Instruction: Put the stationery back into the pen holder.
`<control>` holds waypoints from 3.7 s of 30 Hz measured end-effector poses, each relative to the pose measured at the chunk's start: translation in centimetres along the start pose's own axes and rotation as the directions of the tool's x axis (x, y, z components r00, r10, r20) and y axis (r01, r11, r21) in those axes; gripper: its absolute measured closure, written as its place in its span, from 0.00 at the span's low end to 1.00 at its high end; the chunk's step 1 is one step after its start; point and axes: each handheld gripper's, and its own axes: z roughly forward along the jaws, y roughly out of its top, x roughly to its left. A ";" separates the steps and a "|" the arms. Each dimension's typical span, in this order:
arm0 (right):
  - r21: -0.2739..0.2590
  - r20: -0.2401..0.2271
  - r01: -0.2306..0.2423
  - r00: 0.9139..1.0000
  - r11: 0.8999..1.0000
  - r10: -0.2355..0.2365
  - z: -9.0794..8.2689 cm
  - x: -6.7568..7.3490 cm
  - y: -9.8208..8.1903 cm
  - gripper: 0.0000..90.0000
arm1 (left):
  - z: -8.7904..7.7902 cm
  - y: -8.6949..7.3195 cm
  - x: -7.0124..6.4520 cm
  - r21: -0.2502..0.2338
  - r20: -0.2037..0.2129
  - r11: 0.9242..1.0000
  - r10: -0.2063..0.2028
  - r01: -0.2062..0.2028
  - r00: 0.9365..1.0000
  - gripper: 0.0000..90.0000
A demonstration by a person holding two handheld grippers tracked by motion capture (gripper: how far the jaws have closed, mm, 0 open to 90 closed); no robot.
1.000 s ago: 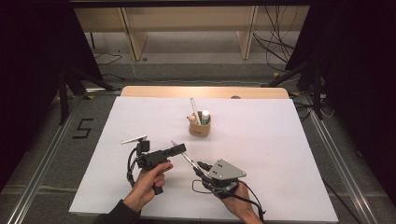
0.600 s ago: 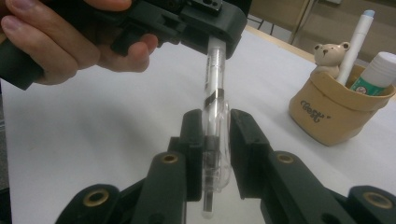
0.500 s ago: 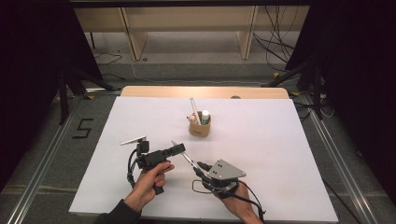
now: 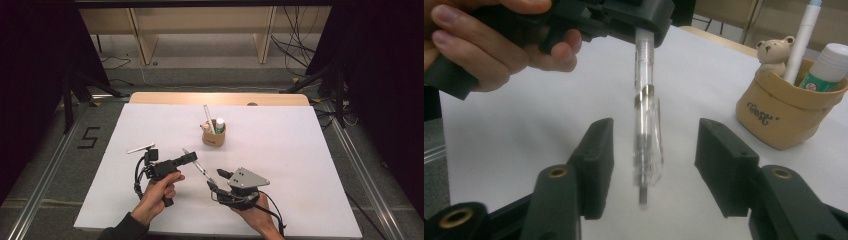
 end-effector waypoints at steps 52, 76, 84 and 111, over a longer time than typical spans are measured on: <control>0.034 0.061 -0.170 0.984 0.985 0.168 -4.9 -2.5 -3.2 0.29 | 6.6 10.6 -3.6 -0.081 -0.228 0.895 0.412 -0.439 0.882 0.88; 0.029 0.062 -0.181 0.982 0.983 0.179 -5.7 -2.5 -3.6 0.28 | 10.3 12.7 -3.2 -0.026 -0.317 0.864 0.470 -0.503 0.824 0.88; 0.031 0.060 -0.181 0.982 0.983 0.179 -5.7 -2.5 -3.7 0.28 | 11.4 12.8 -2.9 0.008 -0.338 0.849 0.500 -0.529 0.797 0.88; 0.044 0.046 -0.181 0.983 0.982 0.179 -5.6 -2.4 -3.9 0.28 | 14.1 12.8 -1.9 0.114 -0.382 0.834 0.538 -0.540 0.751 0.88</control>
